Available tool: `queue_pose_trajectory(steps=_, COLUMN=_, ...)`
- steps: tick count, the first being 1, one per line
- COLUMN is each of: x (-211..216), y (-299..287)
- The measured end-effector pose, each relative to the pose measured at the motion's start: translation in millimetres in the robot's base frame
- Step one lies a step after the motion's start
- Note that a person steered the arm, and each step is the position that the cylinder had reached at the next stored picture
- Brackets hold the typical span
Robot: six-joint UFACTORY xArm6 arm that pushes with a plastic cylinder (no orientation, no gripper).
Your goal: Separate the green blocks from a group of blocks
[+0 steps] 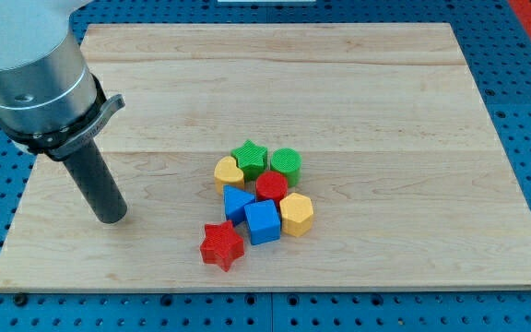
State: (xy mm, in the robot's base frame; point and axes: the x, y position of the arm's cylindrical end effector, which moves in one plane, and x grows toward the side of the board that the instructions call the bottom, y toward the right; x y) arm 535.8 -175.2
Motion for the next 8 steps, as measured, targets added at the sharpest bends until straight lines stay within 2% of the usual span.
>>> queue_pose_trajectory(steps=1, x=1, y=0)
queue_pose_trajectory(steps=2, x=43, y=-21)
queue_pose_trajectory(steps=3, x=81, y=3)
queue_pose_trajectory(steps=4, x=82, y=118)
queue_pose_trajectory(steps=5, x=56, y=249)
queue_pose_trajectory(steps=7, x=3, y=198)
queue_pose_trajectory(steps=8, x=-2, y=169)
